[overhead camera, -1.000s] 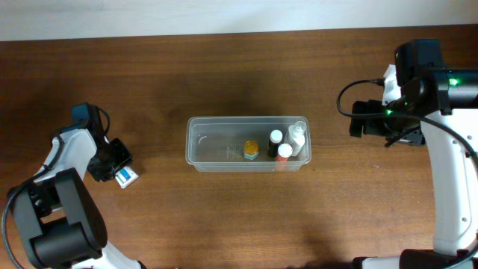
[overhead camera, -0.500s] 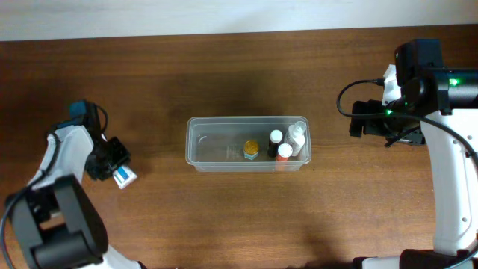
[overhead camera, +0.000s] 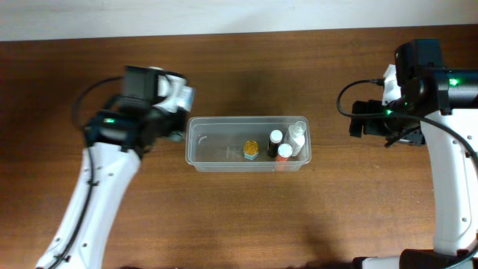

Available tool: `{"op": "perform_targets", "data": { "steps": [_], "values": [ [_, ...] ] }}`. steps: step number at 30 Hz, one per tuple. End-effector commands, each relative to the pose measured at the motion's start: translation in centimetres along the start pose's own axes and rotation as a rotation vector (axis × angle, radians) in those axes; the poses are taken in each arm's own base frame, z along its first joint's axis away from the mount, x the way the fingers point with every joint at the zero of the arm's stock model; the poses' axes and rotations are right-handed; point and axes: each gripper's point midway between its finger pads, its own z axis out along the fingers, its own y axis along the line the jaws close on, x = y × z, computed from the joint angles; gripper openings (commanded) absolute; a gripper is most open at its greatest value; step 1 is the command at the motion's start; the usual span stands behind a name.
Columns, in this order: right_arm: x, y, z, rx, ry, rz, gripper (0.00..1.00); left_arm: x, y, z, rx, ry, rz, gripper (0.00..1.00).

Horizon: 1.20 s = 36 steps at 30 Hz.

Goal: Pack container
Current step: 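Lay the Panadol box into the container's left side and release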

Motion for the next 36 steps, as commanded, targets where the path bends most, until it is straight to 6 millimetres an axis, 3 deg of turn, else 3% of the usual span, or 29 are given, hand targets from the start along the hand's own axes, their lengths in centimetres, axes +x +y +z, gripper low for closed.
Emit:
{"op": "perform_targets", "data": {
  "steps": [1,6,11,14,19,27,31,36],
  "values": [
    [-0.1,-0.1,0.1,-0.005,0.0,-0.003,0.94,-0.3,-3.2,0.9,0.057,0.0,0.282,0.29],
    [-0.1,-0.1,0.1,-0.005,-0.001,-0.003,0.94,-1.0,-6.0,2.7,0.096,-0.014,0.391,0.21],
    [-0.1,-0.1,0.1,-0.005,-0.001,-0.003,0.94,-0.7,-7.8,5.5,0.128,0.02,0.435,0.27],
    [-0.1,-0.1,0.1,-0.005,-0.001,-0.003,0.94,0.3,-8.3,7.4,0.143,0.071,0.466,0.35],
    [-0.3,0.0,0.1,-0.006,-0.008,-0.003,0.95,2.1,-8.8,10.3,0.174,0.147,0.601,0.35],
    [-0.4,0.0,0.1,-0.006,-0.012,-0.004,0.94,3.7,-9.3,12.6,0.211,0.202,0.764,0.36],
    [-0.4,0.0,0.1,-0.007,-0.012,-0.004,0.94,4.6,-9.3,13.7,0.223,0.235,0.776,0.45],
    [-0.4,0.0,0.1,-0.006,-0.012,-0.004,0.94,5.8,-9.3,15.3,0.238,0.28,0.773,0.5]
  ]
}}
